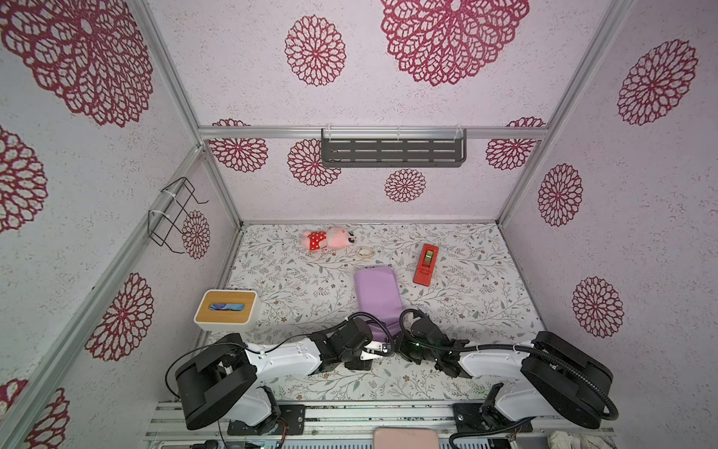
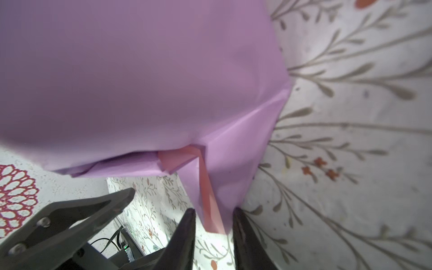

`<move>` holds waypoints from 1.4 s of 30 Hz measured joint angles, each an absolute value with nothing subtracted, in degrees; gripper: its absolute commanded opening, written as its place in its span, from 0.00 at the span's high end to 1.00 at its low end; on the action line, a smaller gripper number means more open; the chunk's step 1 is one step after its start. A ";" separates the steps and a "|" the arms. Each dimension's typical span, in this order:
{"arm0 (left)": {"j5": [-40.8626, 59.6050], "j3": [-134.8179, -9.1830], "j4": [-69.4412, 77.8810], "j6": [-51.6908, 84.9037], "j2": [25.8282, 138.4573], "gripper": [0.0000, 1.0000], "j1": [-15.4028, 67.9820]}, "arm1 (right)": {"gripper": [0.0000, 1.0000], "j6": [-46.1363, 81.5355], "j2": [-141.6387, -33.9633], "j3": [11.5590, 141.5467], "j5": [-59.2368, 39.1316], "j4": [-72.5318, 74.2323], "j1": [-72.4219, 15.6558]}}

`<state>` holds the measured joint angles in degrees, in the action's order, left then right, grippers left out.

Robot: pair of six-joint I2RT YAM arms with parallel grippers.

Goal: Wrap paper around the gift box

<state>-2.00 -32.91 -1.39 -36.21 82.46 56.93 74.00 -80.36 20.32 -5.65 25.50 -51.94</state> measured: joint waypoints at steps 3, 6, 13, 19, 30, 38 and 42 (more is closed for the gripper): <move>-1.91 -32.91 -1.50 -36.62 82.46 0.28 56.55 | 0.71 74.63 -80.60 19.64 -4.64 27.29 -52.21; -1.72 -32.91 -1.65 -36.86 82.46 0.29 56.47 | 0.73 74.72 -81.01 18.72 -4.16 29.69 -52.36; -0.71 -33.82 -2.13 -37.17 83.31 0.38 56.42 | 0.78 75.18 -81.65 17.06 -2.72 33.78 -52.62; -0.47 -36.32 -2.31 -37.80 86.02 0.45 56.40 | 0.81 75.26 -81.65 16.27 -1.93 36.49 -52.69; 0.25 -37.34 -1.69 -39.24 88.60 0.48 56.36 | 0.82 76.09 -77.28 15.18 -0.12 32.34 -52.73; 0.91 -41.45 -1.85 -41.19 93.03 0.53 56.36 | 0.83 76.09 -68.58 13.69 3.14 24.73 -52.51; 0.95 -43.22 -3.31 -42.50 94.76 0.56 56.36 | 0.84 75.96 -65.43 13.02 4.25 20.95 -51.64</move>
